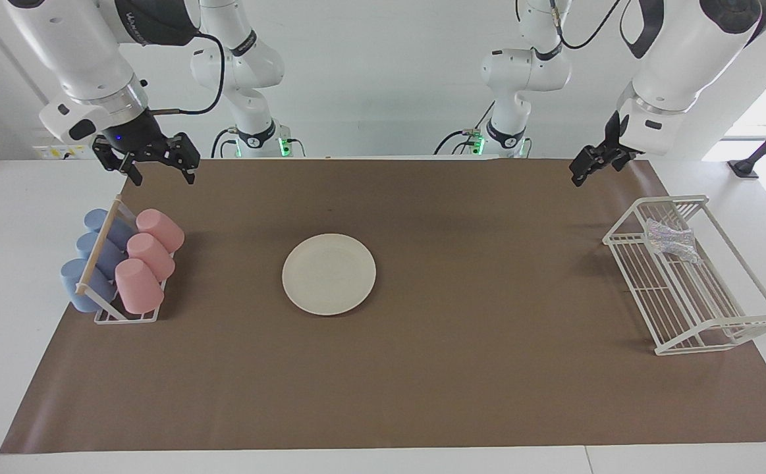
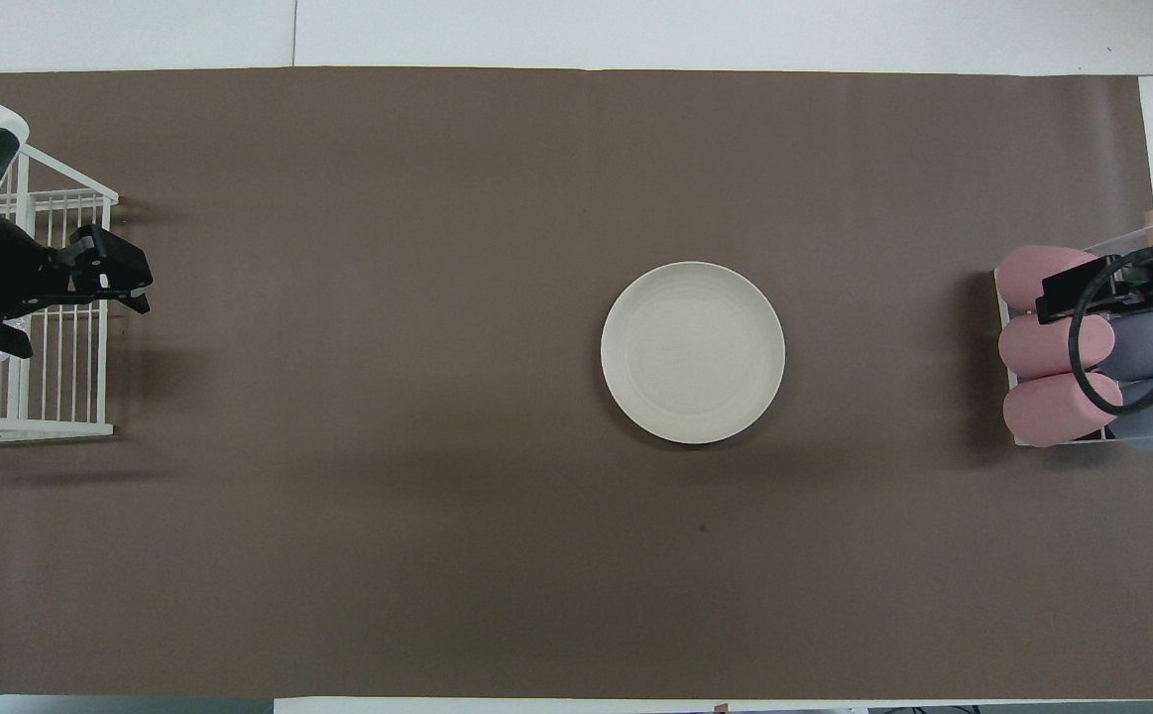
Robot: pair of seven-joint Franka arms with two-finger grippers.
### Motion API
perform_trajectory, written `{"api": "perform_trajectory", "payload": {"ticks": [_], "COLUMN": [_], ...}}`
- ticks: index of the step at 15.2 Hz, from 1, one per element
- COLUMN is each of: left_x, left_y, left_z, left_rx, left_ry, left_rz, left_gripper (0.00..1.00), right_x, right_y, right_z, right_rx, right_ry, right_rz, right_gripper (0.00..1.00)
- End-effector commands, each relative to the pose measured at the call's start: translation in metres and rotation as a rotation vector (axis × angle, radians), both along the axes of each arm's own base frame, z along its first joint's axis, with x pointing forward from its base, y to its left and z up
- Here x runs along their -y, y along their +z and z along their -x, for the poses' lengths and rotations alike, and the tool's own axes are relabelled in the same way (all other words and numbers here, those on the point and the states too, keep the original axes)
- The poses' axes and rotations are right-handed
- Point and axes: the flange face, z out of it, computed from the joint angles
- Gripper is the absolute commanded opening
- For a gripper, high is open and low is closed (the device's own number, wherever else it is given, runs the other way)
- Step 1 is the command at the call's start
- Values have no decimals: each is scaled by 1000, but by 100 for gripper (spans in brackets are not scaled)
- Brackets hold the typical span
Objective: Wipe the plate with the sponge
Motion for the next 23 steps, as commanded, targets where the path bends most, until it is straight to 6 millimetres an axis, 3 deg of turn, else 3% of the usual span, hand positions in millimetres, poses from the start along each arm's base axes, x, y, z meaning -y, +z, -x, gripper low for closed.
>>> {"api": "perform_trajectory", "payload": {"ticks": [1,3,12,23], "left_x": [9,13,-8,-1], "left_y": [8,19,22,22], "left_z": [15,22,14,13], "left_rx": [-33,-11,29,34], "left_ry": [-54,-48,-105,-107], "left_rz": [25,26,85,76], "left_gripper": [100,100,100,100], "right_x": [4,4,3,-1], "right_y": [1,1,-1,1], "right_z": [7,7,7,7], "right_rx": [-10,-10,-11,-3], "right_ry": [3,3,2,5], "right_rz": [13,13,13,14], "right_gripper": [100,100,100,100]}}
